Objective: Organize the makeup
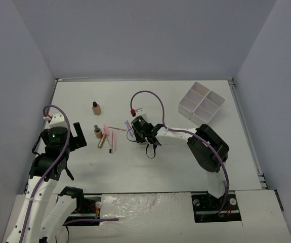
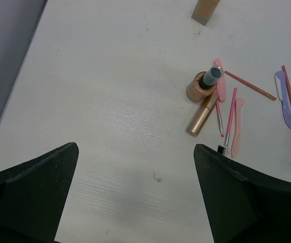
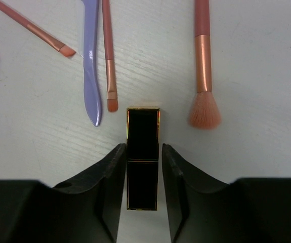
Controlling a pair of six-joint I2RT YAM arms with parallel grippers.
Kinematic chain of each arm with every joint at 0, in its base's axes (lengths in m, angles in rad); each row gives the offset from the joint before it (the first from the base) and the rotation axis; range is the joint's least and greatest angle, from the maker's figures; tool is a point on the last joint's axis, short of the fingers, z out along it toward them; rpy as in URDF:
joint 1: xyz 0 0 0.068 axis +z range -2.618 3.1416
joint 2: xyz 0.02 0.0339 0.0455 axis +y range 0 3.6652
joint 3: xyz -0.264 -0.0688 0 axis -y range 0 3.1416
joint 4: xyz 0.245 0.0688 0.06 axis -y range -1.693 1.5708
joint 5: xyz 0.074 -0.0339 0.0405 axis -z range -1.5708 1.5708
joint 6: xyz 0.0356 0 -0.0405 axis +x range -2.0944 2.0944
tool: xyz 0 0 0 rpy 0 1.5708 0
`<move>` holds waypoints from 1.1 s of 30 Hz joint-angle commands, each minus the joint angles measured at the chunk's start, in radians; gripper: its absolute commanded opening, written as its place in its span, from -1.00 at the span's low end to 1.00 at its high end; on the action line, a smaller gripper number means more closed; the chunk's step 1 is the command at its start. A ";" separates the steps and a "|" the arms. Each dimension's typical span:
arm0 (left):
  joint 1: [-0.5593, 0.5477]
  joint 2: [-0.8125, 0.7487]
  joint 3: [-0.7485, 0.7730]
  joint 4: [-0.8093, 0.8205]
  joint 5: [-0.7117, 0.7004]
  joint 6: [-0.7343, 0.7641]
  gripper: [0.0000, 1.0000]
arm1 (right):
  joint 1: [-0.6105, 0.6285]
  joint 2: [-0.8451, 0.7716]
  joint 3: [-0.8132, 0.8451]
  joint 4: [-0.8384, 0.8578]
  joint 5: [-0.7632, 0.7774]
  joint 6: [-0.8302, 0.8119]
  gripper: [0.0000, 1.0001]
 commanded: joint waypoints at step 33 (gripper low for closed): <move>0.009 -0.011 0.044 0.042 0.018 -0.008 0.94 | -0.846 -0.312 0.204 -0.177 -0.344 -1.097 -1.00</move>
